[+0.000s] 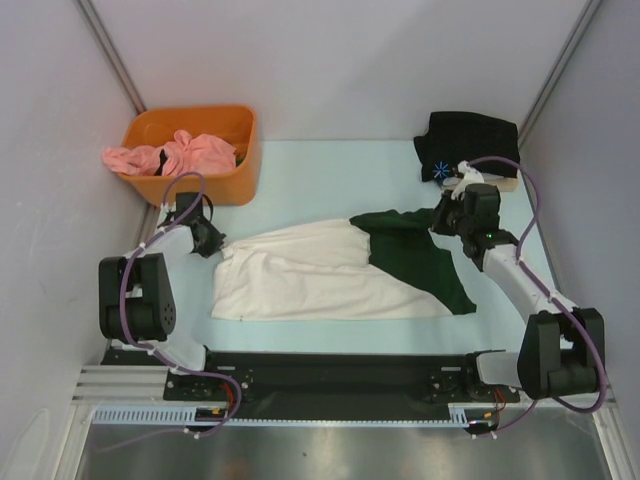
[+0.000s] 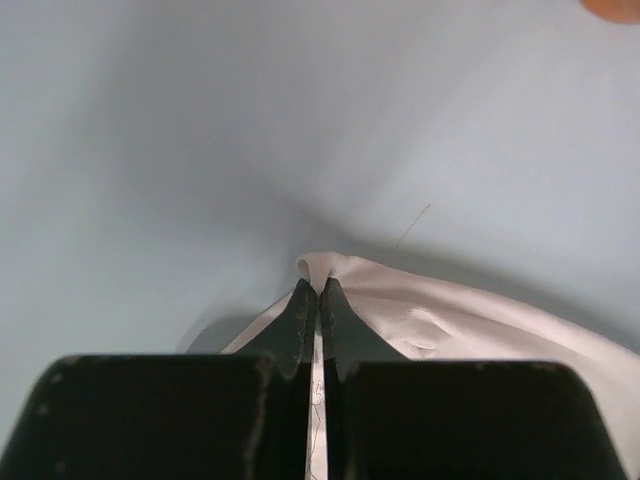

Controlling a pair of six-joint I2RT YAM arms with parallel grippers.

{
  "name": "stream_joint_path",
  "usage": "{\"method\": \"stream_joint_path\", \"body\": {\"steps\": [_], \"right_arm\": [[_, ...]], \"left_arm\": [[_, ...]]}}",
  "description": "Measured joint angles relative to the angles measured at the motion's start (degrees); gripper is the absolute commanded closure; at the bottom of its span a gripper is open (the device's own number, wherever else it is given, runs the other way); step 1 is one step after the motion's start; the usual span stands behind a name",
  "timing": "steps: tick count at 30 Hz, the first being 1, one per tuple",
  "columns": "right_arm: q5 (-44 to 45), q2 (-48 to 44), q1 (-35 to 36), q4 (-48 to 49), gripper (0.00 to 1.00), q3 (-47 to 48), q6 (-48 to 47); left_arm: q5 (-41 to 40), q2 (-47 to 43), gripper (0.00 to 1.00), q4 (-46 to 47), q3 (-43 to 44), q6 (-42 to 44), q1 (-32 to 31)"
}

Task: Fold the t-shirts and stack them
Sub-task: Fold the tshirt

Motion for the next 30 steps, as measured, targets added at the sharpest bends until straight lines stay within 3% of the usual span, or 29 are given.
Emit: {"method": "stream_joint_path", "body": {"steps": [8, 24, 26, 27, 28, 29, 30], "right_arm": [[5.7, -10.3, -1.3, -2.7, 1.0, -9.9, 4.6], [15.6, -29.1, -1.6, -3.8, 1.0, -28.3, 25.6], [17.2, -31.2, -1.6, -4.8, 1.0, -28.9, 28.2], [18.2, -32.3, -1.6, -5.5, 0.98, -29.2, 30.3], [19.3, -33.3, -1.7, -6.7, 0.82, -29.6, 32.5], [20.3, -34.3, -1.9, -8.2, 0.53, -29.9, 34.6], [21.2, -35.1, -2.3, -9.4, 0.2, -30.3, 36.7]], "left_arm": [[1.0, -0.6, 1.0, 0.3, -1.4, 0.1, 1.0], [0.8, -9.2, 0.98, 0.5, -4.8, 0.5, 1.0], [0.5, -11.0, 0.89, 0.6, -5.5, 0.5, 1.0], [0.2, -12.3, 0.64, 0.6, -6.2, 0.4, 1.0], [-0.3, -13.8, 0.41, 0.3, -6.9, 0.5, 1.0], [-1.1, -15.4, 0.11, 0.2, -7.7, 0.2, 1.0], [-2.1, -17.4, 0.04, -0.1, -8.8, -0.3, 1.2]]}}
